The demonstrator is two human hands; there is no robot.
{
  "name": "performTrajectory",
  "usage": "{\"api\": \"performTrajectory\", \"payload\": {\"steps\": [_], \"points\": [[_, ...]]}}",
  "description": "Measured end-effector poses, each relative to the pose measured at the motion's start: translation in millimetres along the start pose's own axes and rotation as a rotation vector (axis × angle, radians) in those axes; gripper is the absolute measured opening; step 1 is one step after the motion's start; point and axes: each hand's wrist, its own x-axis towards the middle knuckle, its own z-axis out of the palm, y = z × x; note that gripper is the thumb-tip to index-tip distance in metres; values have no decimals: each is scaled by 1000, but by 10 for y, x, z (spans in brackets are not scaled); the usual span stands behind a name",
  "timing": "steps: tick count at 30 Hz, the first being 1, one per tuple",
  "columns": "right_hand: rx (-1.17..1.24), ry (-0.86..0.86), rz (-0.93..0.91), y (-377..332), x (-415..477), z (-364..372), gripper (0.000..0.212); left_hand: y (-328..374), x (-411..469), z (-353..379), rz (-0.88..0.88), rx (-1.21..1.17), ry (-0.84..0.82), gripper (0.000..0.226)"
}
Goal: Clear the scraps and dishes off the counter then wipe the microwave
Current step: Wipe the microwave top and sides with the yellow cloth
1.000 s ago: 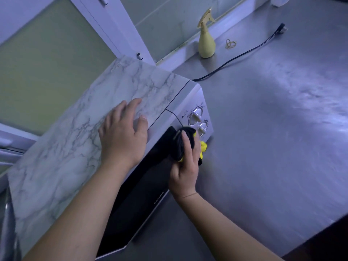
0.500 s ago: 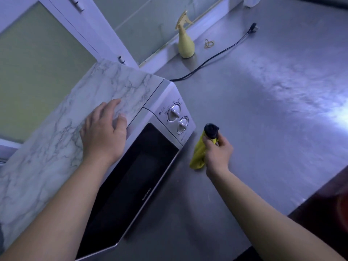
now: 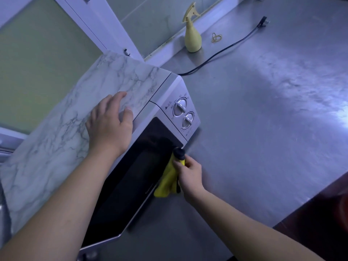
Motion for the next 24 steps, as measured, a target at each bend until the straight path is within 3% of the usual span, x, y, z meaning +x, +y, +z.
{"api": "performTrajectory", "payload": {"steps": [2,6,9,11,14,16,20,24], "points": [[-69,-70,-84,17,-131,-60,19,-2,4,3,2,-5,0,46],[-69,184,-405,-317,-20,25,40,-13,4,4,4,-4,6,44],[-221,194,-615,-483,132,137,52,-11,7,1,8,-4,6,46],[-303,174,-642,-371,177,103,49,-7,8,0,12,-9,7,48],[-448,60,-475,-179,112,-107,44,-11,12,0,18,-8,16,47],[-464,-19,-506,-190,-7,-249,45,-18,2,5,19,-7,20,48],[-334,-13,-961,-786,-204,-265,48,-26,19,19,17,7,27,47],[-520,26,-1460,-1401,-46,-73,36,-26,9,16,20,10,26,43]]}}
